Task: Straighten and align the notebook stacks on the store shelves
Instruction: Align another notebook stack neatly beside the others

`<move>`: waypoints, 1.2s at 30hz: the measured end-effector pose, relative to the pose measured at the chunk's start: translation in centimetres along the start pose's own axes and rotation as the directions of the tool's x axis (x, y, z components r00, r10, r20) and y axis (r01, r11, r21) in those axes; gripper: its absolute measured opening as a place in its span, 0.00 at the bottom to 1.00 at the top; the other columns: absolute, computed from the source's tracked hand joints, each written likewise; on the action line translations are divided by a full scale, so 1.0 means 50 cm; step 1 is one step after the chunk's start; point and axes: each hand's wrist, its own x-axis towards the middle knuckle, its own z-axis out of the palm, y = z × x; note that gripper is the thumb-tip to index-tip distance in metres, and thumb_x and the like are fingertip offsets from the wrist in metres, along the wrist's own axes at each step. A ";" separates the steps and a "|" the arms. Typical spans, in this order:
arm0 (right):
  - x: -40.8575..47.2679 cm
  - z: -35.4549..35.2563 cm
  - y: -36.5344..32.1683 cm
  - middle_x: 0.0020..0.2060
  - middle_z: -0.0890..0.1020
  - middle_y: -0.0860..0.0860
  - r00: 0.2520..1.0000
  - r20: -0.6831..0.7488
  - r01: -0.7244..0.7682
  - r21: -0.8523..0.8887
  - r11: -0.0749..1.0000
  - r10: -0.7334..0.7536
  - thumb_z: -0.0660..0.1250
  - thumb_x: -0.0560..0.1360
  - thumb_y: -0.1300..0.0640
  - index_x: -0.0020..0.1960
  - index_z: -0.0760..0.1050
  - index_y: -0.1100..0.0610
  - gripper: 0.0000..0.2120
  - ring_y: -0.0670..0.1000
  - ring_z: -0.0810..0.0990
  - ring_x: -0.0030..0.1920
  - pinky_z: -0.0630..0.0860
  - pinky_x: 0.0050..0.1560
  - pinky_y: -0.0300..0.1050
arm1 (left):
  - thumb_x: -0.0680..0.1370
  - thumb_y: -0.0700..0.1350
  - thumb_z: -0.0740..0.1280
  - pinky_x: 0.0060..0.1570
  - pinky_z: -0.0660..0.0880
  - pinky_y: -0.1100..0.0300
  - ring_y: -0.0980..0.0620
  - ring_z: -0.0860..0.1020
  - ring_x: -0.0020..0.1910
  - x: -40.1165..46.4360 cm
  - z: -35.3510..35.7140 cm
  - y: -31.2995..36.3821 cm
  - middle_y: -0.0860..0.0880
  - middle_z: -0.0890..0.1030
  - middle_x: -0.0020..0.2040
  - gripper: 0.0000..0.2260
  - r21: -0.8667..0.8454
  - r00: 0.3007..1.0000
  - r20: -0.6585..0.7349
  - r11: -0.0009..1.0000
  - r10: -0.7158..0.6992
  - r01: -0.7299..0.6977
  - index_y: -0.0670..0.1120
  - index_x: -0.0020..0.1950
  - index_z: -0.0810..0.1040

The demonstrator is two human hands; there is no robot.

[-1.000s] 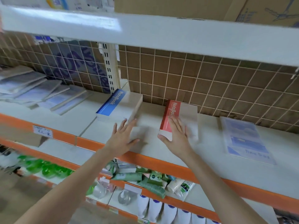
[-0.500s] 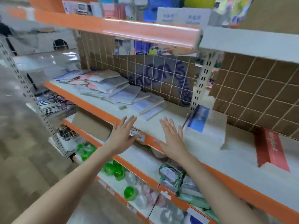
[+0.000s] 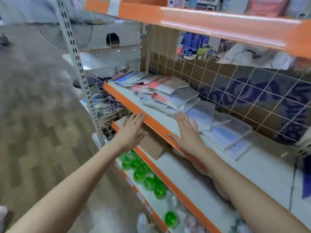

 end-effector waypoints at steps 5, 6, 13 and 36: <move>0.204 0.018 0.008 0.77 0.44 0.51 1.000 -0.008 -0.011 0.007 1.000 0.011 0.59 0.79 0.43 0.78 0.46 0.54 0.36 0.49 0.41 0.77 0.38 0.73 0.53 | 0.82 0.53 0.55 0.73 0.41 0.45 0.49 0.46 0.77 0.143 -0.019 -0.104 0.50 0.44 0.78 0.28 0.059 0.997 0.068 0.998 0.023 -0.027 0.49 0.78 0.46; 0.247 0.017 0.011 0.78 0.45 0.51 1.000 -0.018 -0.023 0.009 1.000 0.023 0.59 0.79 0.43 0.78 0.46 0.55 0.35 0.50 0.42 0.77 0.38 0.73 0.53 | 0.82 0.53 0.55 0.73 0.41 0.45 0.49 0.45 0.77 0.178 -0.027 -0.120 0.50 0.44 0.78 0.28 0.065 0.996 0.080 0.997 0.031 -0.036 0.49 0.78 0.46; 0.455 0.010 0.033 0.77 0.43 0.53 0.991 -0.054 -0.130 -0.100 0.986 0.125 0.59 0.74 0.35 0.78 0.42 0.52 0.43 0.51 0.38 0.76 0.36 0.73 0.55 | 0.80 0.55 0.57 0.73 0.38 0.48 0.51 0.44 0.76 0.428 -0.060 -0.180 0.51 0.45 0.78 0.31 0.039 0.979 0.065 0.980 0.195 -0.197 0.49 0.78 0.45; 0.344 0.069 -0.145 0.77 0.38 0.52 0.863 0.017 -0.496 -0.154 0.854 0.504 0.52 0.77 0.69 0.77 0.37 0.52 0.36 0.51 0.37 0.76 0.38 0.74 0.54 | 0.78 0.33 0.53 0.73 0.41 0.52 0.51 0.45 0.77 0.464 0.005 -0.249 0.49 0.45 0.78 0.31 0.028 0.781 0.041 0.781 0.623 -0.624 0.50 0.78 0.44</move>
